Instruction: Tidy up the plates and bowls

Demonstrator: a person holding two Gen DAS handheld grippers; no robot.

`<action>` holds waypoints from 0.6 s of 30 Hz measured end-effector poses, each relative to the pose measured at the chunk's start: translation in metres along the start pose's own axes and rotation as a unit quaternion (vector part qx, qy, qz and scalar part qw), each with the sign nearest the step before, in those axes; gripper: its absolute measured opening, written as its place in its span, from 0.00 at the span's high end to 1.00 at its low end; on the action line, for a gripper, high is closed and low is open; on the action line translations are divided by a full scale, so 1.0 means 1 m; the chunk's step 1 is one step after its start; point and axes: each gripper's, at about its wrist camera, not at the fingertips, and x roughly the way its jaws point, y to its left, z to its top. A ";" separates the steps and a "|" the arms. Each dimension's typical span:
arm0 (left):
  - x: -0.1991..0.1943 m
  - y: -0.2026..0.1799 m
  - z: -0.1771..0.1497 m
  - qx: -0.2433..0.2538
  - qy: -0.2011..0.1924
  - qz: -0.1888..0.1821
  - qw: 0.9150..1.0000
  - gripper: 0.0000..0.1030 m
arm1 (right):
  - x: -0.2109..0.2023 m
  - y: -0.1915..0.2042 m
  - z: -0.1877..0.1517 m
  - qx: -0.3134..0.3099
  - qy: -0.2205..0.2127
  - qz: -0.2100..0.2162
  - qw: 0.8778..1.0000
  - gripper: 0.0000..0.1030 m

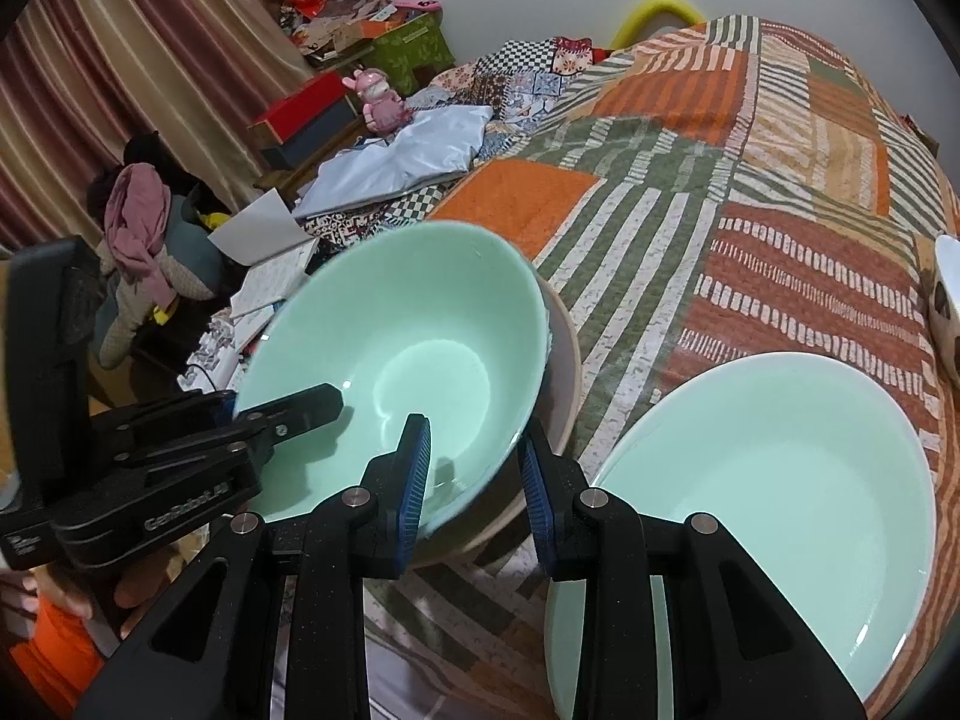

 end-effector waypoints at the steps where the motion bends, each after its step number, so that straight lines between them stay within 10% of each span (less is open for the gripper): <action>1: 0.001 0.000 0.000 -0.003 0.000 0.001 1.000 0.77 | -0.002 0.000 0.000 -0.001 -0.002 0.001 1.000 0.73; 18: 0.004 -0.013 0.004 0.025 0.002 0.034 0.999 0.76 | -0.018 -0.014 -0.006 -0.009 -0.018 0.002 1.000 0.72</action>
